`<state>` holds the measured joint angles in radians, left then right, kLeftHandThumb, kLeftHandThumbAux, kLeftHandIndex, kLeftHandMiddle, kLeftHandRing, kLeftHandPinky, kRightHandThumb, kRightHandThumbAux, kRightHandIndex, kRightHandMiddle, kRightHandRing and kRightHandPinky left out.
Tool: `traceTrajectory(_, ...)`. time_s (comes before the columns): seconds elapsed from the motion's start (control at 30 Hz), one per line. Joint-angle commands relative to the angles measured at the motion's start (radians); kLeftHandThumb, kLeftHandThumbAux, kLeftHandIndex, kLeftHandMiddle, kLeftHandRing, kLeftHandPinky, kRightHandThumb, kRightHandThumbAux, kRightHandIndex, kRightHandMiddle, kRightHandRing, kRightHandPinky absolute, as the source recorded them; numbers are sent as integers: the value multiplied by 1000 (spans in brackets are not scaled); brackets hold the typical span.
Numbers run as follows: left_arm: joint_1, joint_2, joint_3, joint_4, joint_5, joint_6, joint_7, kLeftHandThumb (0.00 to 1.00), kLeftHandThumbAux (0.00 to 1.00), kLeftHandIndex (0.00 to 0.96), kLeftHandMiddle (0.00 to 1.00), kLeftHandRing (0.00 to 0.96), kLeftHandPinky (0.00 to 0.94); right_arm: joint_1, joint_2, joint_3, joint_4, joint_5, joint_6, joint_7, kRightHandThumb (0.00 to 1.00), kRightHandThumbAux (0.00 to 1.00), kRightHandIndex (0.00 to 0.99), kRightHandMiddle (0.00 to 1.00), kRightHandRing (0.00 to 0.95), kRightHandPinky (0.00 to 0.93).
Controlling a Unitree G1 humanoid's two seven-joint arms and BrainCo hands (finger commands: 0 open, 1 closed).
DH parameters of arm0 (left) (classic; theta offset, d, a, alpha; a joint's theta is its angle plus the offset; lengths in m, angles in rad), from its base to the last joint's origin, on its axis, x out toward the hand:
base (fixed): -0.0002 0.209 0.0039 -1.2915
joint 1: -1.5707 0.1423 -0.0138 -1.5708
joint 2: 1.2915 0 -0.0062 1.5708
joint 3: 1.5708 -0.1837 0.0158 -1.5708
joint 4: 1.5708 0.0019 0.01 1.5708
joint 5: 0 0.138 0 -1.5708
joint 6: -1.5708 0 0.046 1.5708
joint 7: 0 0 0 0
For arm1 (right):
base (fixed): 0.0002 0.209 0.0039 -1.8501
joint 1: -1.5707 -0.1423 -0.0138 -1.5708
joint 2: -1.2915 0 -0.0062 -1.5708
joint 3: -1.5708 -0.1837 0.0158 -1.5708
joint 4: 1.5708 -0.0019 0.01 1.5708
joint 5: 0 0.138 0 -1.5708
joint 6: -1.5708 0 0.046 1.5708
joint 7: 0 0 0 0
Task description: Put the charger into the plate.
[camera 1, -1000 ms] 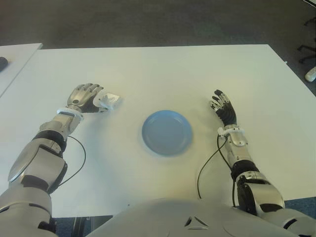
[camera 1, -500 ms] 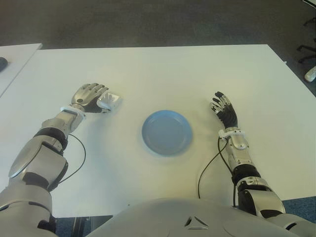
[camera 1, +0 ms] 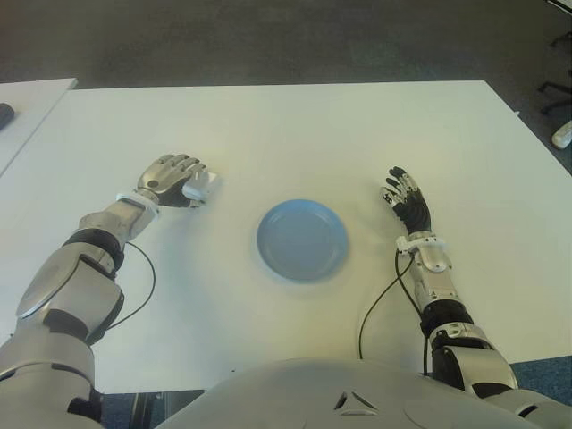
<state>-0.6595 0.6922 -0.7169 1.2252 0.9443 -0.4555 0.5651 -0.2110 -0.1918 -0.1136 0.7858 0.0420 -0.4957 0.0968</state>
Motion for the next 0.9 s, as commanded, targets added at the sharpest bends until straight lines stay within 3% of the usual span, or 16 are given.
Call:
traceTrajectory(0.03,-15,1,-34,-9,40,-17,5,418,409,115,110,98,112,100,36,14,56,-6,93,2,322,678,99,116,106,142)
traceTrajectory(0.27,-28,15,-53,-19,58,-39,-4,422,400,108,104,92,111,105,46,17,64,-11,85,-12,354,678,111,133,127,175)
traceTrajectory(0.9,-68,31,-56,-31,60,-70,-75,424,398,91,122,120,131,147,57,29,60,-14,48,-12,315,668,86,121,106,129)
